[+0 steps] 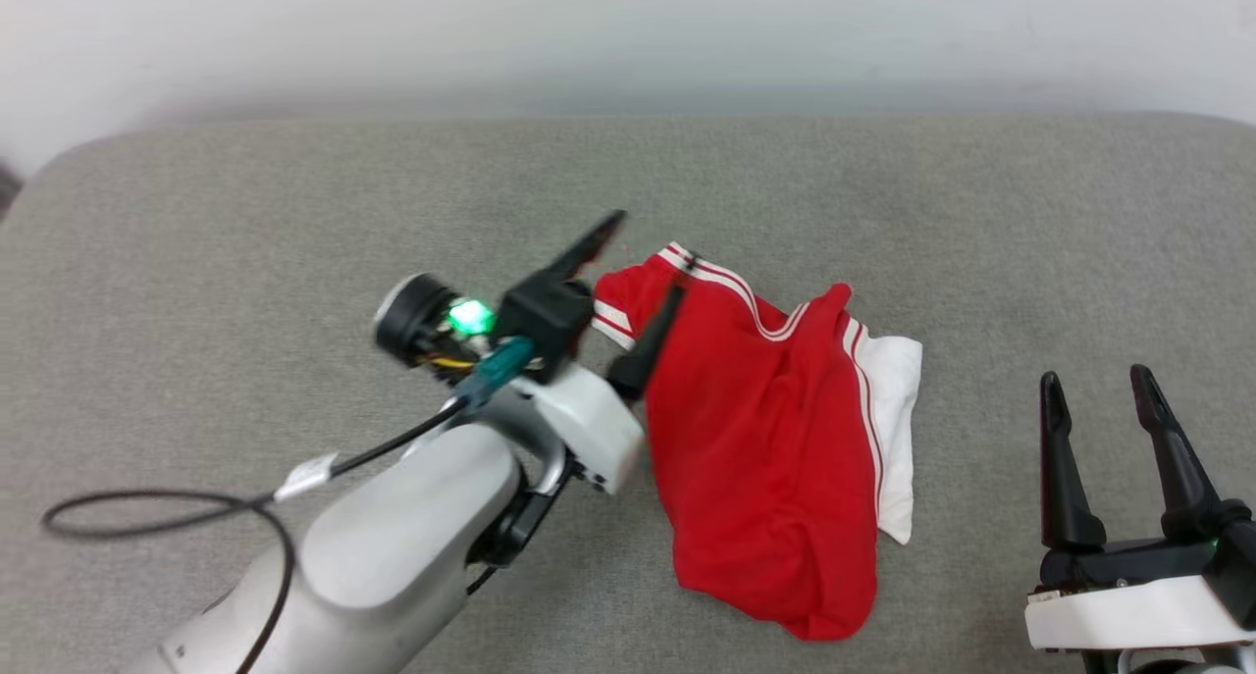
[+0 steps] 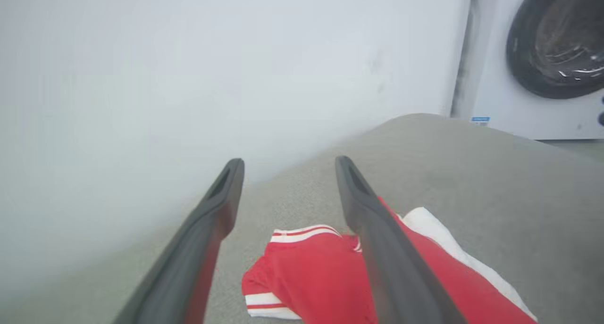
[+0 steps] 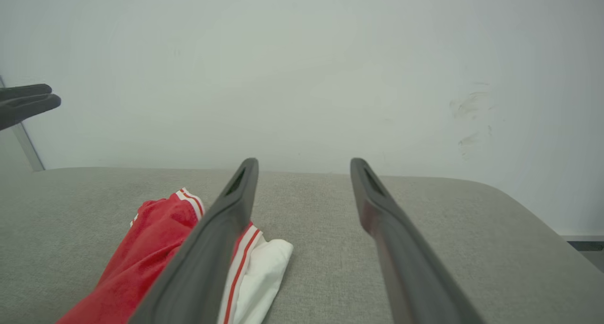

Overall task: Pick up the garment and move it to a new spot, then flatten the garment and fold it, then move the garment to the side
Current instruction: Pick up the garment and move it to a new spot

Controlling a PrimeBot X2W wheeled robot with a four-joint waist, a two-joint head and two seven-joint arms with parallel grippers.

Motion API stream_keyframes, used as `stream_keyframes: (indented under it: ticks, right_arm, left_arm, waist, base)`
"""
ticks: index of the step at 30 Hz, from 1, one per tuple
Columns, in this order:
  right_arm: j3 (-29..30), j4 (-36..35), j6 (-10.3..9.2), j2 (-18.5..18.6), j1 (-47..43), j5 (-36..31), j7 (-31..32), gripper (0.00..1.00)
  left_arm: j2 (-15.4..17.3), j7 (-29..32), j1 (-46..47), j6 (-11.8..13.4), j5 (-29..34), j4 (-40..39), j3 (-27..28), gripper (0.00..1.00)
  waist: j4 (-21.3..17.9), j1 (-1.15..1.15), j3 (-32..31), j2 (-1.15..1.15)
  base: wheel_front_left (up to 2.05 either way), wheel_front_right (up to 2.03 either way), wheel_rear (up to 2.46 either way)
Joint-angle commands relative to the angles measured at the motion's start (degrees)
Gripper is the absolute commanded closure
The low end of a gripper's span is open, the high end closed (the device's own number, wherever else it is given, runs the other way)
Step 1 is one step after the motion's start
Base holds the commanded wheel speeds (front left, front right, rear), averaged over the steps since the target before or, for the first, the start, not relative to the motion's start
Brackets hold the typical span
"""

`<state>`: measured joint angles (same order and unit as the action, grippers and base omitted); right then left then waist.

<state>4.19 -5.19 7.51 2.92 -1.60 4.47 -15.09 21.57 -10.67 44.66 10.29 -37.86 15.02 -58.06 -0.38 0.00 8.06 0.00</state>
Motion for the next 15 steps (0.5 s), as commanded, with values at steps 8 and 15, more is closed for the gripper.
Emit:
stream_keyframes:
  ticks: [8, 15]
  right_arm:
    - [0.4, 1.0, -0.04, -0.1, -2.2, -0.4, -0.1, 0.00]
    - [1.0, 1.6, -0.04, -0.1, -2.8, 0.1, -0.1, 0.00]
  left_arm:
    - [2.7, -4.6, -11.4, 11.0, 2.6, -3.9, 11.8, 0.00]
    - [1.8, -4.5, -24.7, 13.1, 9.7, -9.8, 24.0, 0.00]
  waist:
    - [1.9, 0.00, -2.3, 0.00]
    - [2.6, 0.00, -2.9, 0.00]
  base:
    - [0.00, 0.00, 0.00]
    - [0.00, 0.00, 0.00]
